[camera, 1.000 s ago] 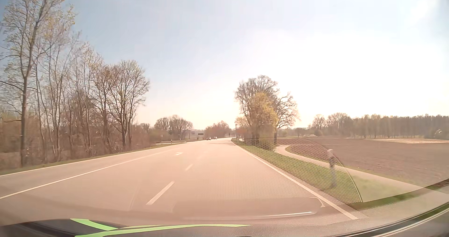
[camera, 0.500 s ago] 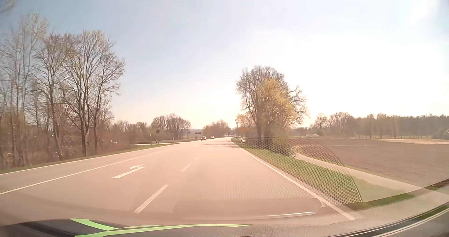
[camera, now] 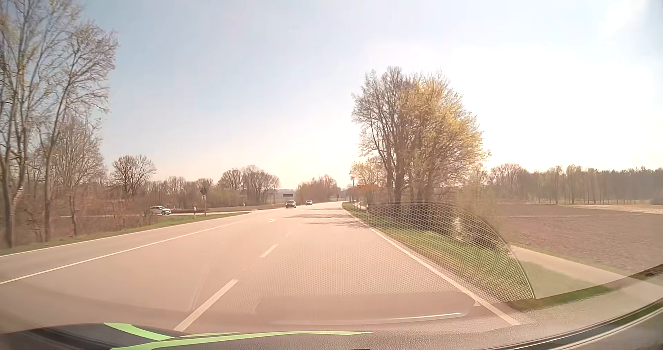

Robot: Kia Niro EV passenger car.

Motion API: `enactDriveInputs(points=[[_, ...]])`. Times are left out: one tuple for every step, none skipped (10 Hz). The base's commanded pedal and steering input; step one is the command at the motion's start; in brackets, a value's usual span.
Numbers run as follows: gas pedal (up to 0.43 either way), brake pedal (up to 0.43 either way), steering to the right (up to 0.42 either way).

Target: Follow the waypoints while adhering to traffic rules and regulations

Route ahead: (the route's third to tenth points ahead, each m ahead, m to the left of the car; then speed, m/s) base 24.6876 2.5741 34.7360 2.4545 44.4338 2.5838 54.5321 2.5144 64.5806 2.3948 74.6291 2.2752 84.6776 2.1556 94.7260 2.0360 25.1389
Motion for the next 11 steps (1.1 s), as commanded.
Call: enactDriveInputs(points=[[0.228,0.000,0.000],[0.228,0.000,0.000],[0.228,0.000,0.000],[0.228,0.000,0.000],[0.228,0.000,0.000],[0.228,0.000,0.000],[0.228,0.000,0.000],[0.220,0.000,0.000],[0.220,0.000,0.000],[0.220,0.000,0.000],[0.220,0.000,0.000]])
